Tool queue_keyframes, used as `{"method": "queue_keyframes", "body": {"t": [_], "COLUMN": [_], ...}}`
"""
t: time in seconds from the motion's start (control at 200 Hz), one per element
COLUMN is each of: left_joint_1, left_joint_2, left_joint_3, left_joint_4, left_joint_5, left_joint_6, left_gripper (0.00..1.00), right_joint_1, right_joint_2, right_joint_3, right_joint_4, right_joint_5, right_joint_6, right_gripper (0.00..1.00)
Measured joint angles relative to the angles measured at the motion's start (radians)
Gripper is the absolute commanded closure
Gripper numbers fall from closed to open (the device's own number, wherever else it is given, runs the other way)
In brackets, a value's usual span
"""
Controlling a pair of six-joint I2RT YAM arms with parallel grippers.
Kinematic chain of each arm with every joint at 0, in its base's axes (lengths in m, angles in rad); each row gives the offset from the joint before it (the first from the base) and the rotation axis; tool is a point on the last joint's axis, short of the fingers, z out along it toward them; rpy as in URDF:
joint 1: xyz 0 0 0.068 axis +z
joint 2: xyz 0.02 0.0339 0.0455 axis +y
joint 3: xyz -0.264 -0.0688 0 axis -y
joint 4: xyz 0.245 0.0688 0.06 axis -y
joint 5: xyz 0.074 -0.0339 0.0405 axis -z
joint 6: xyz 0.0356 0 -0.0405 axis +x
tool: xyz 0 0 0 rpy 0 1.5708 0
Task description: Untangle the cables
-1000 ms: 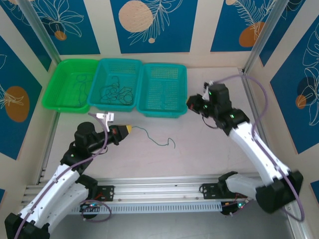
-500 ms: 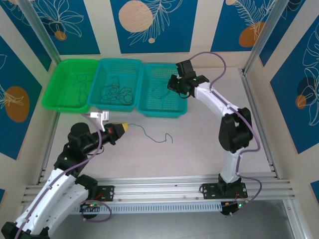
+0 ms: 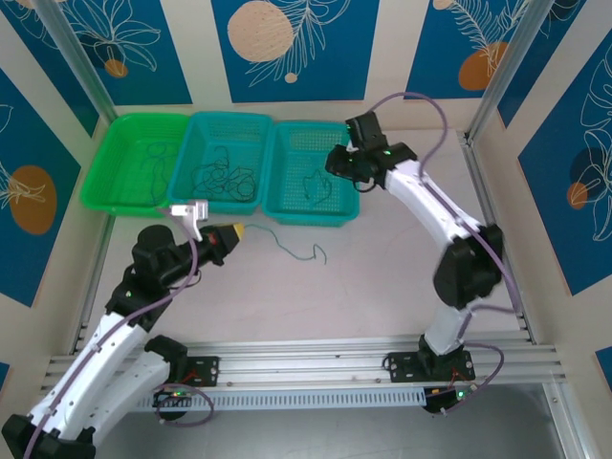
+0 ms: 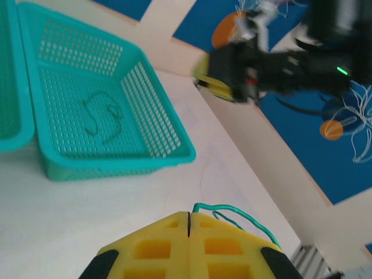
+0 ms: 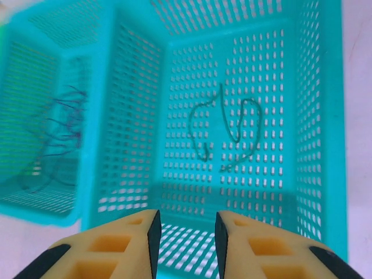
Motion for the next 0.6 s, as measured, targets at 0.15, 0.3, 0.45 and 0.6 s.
{"method": "queue_keyframes", "body": {"t": [0.15,0.3,0.45,0.6], "left_joint_1": [-0.003,-0.039,-0.075,-0.092], "left_joint_2": [0.135,0.282,0.468,0.663], "left_joint_3": [0.066,0.114,0.182,0.266], "left_joint_4": [0.126,0.275,0.408,0.531], "left_joint_5": [-0.083,-0.206,-0.323,-0.383], "left_joint_6": [0.028,0.092,0.145,0.180], "left_gripper": [1.00,1.00,1.00,1.00], "right_joint_1": [0.012,0.035,0.050,0.051], "right_joint_2": [-0.318,-0.581,-0.748,-0.837], "right_joint_3": [-0.188,-0.368,-0.521,-0.587], "right_joint_4": [0.080,0.124,0.117,0.086], "right_joint_5": [0.029,0.056,0.076,0.100], "right_joint_6": [0.015,0.038,0.065,0.088], "right_gripper": [0.67,0.66,0.64,0.61]}}
